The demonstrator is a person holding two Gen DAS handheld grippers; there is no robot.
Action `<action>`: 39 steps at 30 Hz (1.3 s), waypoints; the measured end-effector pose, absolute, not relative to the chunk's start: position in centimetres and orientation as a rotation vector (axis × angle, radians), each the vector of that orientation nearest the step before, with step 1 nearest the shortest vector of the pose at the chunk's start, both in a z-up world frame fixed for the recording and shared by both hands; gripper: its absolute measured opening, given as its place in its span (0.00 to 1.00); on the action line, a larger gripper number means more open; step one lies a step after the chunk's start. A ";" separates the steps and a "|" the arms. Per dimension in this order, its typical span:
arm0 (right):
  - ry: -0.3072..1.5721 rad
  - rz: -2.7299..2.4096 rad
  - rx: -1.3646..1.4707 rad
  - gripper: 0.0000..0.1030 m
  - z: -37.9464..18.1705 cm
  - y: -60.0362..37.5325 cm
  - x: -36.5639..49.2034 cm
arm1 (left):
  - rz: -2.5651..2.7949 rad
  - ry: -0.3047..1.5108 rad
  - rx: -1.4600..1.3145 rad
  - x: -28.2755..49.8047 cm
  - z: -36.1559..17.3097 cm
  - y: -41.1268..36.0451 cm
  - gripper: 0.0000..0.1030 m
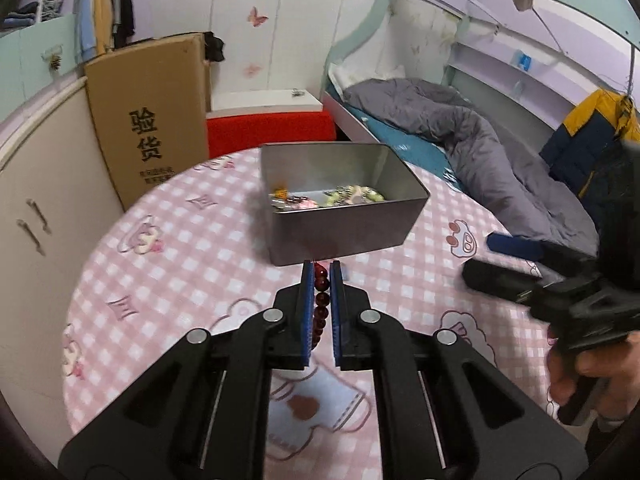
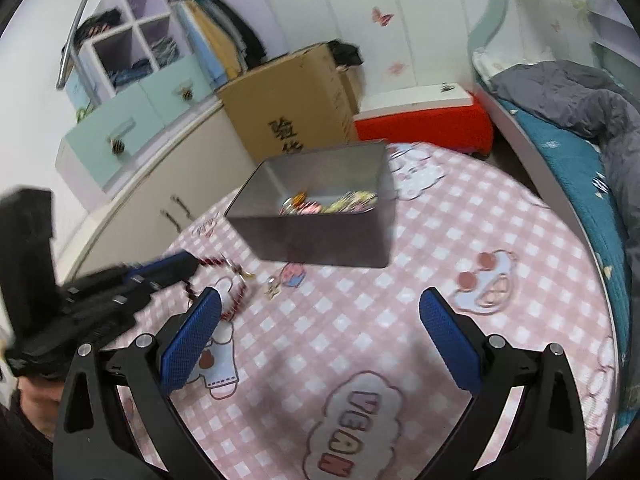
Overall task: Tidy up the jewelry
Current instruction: 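Lift the bracelet with the left tool while the right tool grasps a pearl charm, then carry both items over the grey tin and open both tools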
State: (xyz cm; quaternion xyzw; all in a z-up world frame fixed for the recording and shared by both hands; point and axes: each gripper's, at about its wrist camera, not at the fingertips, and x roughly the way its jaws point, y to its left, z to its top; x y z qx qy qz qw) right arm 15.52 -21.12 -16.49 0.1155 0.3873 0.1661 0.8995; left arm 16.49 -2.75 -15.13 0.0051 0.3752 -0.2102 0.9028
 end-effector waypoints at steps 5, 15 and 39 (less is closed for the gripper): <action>0.831 0.404 0.172 0.93 -18.0 -17.3 17.4 | -0.390 0.772 -0.008 15.7 -14.9 -0.5 0.07; 0.884 0.415 -0.066 0.12 -21.7 -11.7 20.3 | -0.331 0.785 -0.045 15.9 -15.3 1.8 0.07; 0.570 0.489 0.066 0.09 -3.4 -19.4 19.2 | -0.465 0.565 -0.021 19.5 -4.2 -0.8 0.07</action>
